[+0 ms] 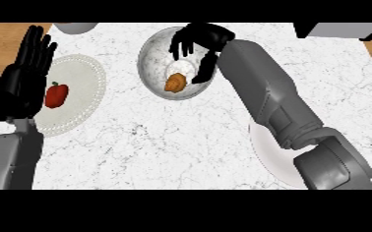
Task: Pick the croissant from the plate and place it in the bowl
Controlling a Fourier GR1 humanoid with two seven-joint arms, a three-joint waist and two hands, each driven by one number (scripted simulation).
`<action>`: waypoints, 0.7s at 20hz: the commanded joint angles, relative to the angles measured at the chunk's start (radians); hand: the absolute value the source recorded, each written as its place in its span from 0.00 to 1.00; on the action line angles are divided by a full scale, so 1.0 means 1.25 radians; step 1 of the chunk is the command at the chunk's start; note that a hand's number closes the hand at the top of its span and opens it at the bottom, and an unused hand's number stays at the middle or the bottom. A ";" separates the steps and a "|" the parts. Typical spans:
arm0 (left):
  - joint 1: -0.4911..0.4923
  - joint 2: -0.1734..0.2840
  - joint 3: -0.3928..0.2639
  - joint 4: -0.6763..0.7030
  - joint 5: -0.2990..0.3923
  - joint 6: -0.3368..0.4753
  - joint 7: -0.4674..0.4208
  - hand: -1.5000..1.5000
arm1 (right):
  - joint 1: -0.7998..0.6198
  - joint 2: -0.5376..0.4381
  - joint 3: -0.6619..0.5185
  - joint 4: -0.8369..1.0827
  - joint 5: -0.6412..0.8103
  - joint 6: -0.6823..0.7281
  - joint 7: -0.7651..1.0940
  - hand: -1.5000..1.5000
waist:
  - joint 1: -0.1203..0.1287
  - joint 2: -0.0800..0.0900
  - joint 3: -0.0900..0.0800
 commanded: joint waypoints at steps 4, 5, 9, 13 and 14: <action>-0.001 -0.013 -0.011 -0.001 -0.001 0.001 0.009 0.50 | -0.001 0.013 -0.111 0.018 -0.112 0.069 -0.002 0.00 | 0.007 0.005 0.001; -0.019 0.000 -0.005 0.010 -0.004 -0.003 -0.002 0.50 | 0.047 0.026 -0.119 0.013 -0.125 0.014 -0.038 0.00 | 0.008 0.007 0.001; 0.024 -0.019 -0.029 -0.044 -0.020 0.010 0.014 0.50 | 0.058 0.002 -0.190 -0.015 -0.187 -0.047 -0.054 0.00 | 0.013 0.005 0.001; 0.040 -0.006 -0.004 -0.048 0.008 -0.013 -0.004 0.50 | 0.038 -0.040 -0.259 -0.016 -0.249 -0.064 -0.020 0.00 | 0.022 0.006 0.001; -0.018 -0.014 -0.013 -0.004 -0.010 0.008 0.001 0.50 | 0.028 -0.088 -0.264 -0.010 -0.252 -0.024 -0.015 0.00 | 0.009 0.015 0.001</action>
